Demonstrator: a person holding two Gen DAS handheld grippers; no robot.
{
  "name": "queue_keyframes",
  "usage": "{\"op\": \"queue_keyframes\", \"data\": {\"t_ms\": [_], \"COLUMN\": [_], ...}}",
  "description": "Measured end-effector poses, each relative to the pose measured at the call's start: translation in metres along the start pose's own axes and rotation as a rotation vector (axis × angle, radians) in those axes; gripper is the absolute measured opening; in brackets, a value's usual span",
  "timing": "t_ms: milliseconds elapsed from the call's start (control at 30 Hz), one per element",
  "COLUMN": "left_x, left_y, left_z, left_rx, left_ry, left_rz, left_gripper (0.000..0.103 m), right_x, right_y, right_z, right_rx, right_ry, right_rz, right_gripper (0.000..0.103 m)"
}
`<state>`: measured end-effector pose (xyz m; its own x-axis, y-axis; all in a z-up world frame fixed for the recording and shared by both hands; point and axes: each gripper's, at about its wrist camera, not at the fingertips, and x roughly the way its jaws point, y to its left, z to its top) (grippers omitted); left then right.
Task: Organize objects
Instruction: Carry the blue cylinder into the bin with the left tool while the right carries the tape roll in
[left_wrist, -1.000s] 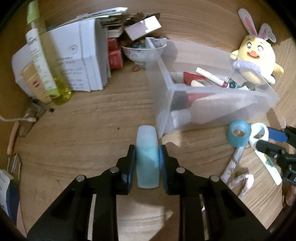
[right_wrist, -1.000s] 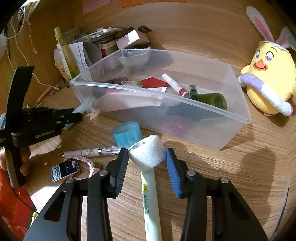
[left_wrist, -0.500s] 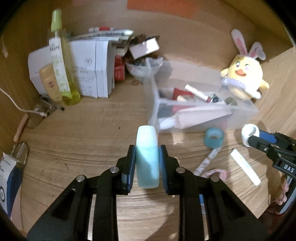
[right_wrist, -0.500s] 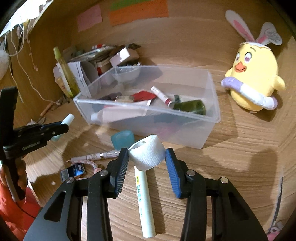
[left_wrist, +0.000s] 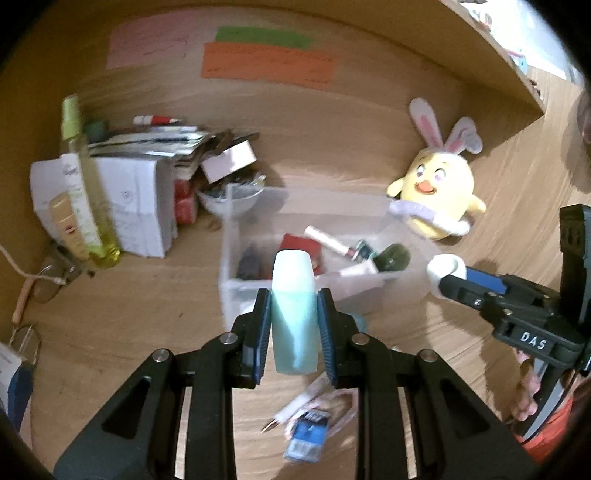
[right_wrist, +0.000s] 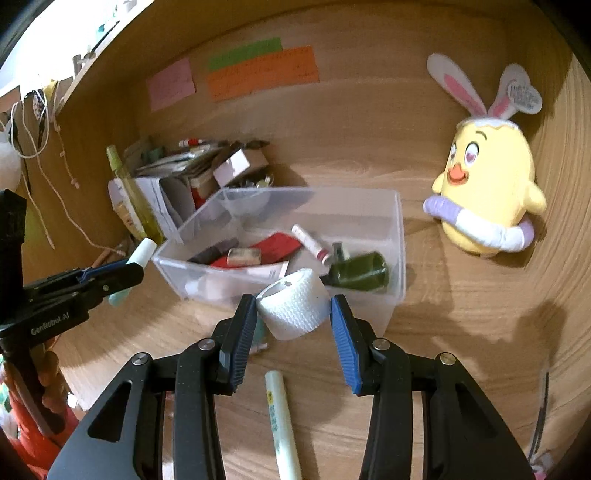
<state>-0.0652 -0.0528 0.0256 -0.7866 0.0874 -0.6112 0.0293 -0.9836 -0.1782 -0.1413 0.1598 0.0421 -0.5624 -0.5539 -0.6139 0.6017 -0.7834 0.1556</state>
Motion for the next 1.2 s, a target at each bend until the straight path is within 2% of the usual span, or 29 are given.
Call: {"op": "queue_keyframes", "data": {"t_ms": [233, 467, 633, 967, 1200], "left_x": [0.013, 0.03, 0.042, 0.085, 0.108], "left_y": [-0.01, -0.004, -0.001, 0.005, 0.005], "left_z": [0.02, 0.039, 0.052, 0.054, 0.053], "left_rx": [0.021, -0.01, -0.019, -0.038, -0.014], "left_ry": [-0.015, 0.004, 0.008, 0.096, 0.147], "left_rz": [-0.007, -0.035, -0.021, -0.022, -0.007], "left_gripper": [0.024, 0.024, 0.024, 0.024, 0.024], "right_x": [0.004, 0.013, 0.02, 0.048, 0.074], "right_y": [-0.006, -0.015, -0.019, -0.017, -0.014], "right_z": [0.018, 0.035, 0.046, 0.053, 0.049], "right_rx": [-0.006, -0.011, -0.008, -0.016, -0.033], "right_ry": [-0.025, -0.028, -0.034, 0.01, 0.063], "right_rz": [-0.022, -0.051, -0.057, -0.051, -0.061], "right_gripper": [0.038, 0.038, 0.038, 0.038, 0.038]}}
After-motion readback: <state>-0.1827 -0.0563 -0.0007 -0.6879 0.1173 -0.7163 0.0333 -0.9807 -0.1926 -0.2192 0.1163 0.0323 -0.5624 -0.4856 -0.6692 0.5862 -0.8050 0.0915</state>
